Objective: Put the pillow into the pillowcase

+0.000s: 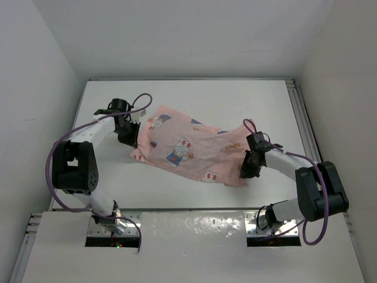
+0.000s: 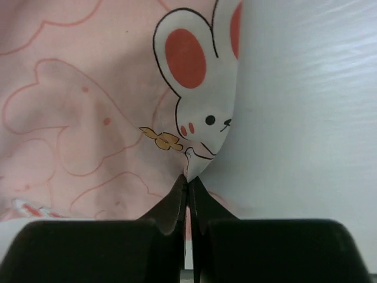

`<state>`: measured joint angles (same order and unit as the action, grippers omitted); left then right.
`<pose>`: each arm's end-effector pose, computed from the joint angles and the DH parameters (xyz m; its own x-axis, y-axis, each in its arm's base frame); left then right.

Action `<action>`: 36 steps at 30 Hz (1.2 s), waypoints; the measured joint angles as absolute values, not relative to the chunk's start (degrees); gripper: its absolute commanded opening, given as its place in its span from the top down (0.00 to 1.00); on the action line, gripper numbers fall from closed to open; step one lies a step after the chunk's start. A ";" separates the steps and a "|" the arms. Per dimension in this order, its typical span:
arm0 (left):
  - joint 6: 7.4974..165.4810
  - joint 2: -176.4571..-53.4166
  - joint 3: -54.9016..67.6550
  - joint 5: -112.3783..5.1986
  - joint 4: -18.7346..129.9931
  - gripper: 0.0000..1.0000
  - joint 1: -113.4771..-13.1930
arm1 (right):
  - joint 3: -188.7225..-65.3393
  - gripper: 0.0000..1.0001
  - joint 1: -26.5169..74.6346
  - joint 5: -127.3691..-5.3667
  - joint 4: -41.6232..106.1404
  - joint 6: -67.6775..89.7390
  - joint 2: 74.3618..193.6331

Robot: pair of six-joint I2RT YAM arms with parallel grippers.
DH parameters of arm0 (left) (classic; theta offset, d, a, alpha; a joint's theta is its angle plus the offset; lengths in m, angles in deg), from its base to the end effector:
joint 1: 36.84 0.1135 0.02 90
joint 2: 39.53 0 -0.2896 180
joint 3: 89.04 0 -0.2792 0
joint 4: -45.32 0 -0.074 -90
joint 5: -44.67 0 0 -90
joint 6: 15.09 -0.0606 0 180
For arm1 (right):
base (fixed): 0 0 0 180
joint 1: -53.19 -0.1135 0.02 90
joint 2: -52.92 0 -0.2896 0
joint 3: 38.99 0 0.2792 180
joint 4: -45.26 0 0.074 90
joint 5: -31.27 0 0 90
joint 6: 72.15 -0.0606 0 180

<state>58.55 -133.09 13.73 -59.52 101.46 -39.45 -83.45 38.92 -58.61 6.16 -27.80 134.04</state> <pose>0.3449 -0.0306 0.1975 -0.8808 0.3135 -0.3549 0.3814 0.9138 -0.1394 0.2252 0.0572 0.1025 -0.8326 0.5261 -0.1734 0.4998 0.8484 0.1745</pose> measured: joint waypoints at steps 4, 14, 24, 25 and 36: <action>58.48 -132.81 12.33 -59.90 103.71 1.00 -39.40 | -81.33 1.00 42.64 -65.25 9.87 -28.90 132.12; 60.10 -141.07 -23.03 -64.55 113.04 1.00 -38.70 | -121.61 1.00 50.38 -73.71 4.78 -28.87 145.03; 70.92 -156.85 -56.10 -63.74 99.60 1.00 -38.00 | -175.14 1.00 51.69 -72.18 9.30 -35.72 167.65; 71.42 -156.76 -56.10 -63.68 99.10 1.00 -37.94 | -172.41 1.00 52.52 -71.94 10.81 -36.39 166.12; 66.72 -140.96 -13.02 -67.70 91.21 1.00 -37.74 | -117.72 1.00 55.32 -68.90 20.17 -32.96 142.72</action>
<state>66.72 -140.96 -13.02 -67.70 91.21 -37.74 -117.72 55.32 -68.90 20.17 -32.96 142.72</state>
